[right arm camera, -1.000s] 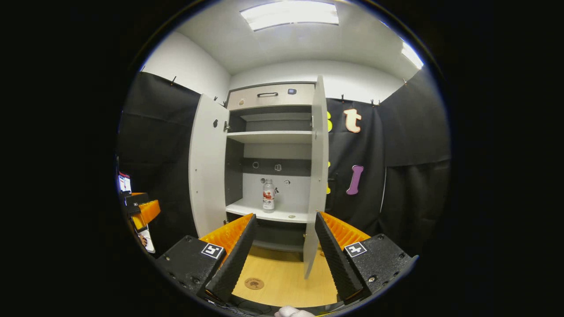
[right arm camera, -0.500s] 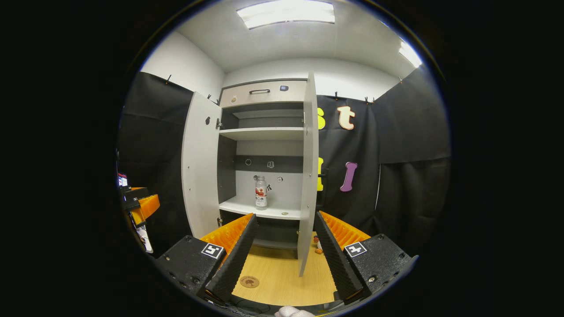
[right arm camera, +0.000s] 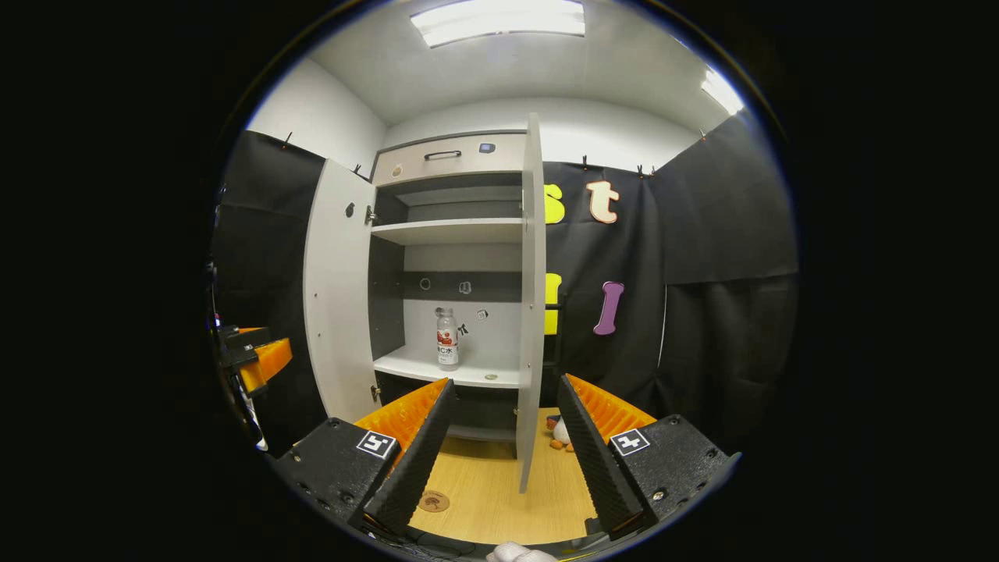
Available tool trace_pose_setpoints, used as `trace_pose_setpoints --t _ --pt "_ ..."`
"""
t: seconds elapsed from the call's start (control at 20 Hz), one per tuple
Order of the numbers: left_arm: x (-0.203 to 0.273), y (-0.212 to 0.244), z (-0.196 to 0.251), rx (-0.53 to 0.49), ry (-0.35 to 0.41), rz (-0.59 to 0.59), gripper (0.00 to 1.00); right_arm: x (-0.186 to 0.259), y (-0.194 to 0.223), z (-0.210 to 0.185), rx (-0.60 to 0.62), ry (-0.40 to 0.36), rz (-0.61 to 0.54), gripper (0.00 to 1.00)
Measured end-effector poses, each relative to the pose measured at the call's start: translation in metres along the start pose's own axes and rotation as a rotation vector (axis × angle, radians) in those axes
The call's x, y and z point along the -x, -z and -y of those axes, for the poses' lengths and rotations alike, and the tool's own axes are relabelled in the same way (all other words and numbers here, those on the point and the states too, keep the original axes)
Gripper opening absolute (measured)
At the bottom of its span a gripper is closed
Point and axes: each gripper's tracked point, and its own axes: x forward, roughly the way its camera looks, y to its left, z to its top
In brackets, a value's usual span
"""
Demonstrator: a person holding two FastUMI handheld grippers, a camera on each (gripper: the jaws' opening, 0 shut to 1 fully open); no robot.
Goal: Grasp the bottle in the cabinet with the left hand and place it on the coaster, then close the right door with the right hand and the left door with the left hand.
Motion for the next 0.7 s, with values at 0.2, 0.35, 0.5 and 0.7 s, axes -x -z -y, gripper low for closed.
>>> trace_pose_setpoints --t 0.2,0.35,0.5,0.7 --pt "-0.058 -0.015 0.014 -0.009 0.023 0.043 0.95 -0.011 -0.002 0.009 0.003 0.005 -0.007 0.82" --pt "-0.114 -0.032 0.034 -0.020 0.054 0.080 0.95 -0.017 -0.001 0.014 0.006 0.001 -0.013 0.82" --pt "-0.172 -0.045 0.057 -0.006 0.085 0.094 0.99 -0.024 0.005 0.016 0.014 -0.008 -0.033 0.82" --pt "-0.246 -0.052 0.086 -0.017 0.098 0.119 0.95 -0.031 0.012 0.031 -0.004 0.001 -0.059 0.82"
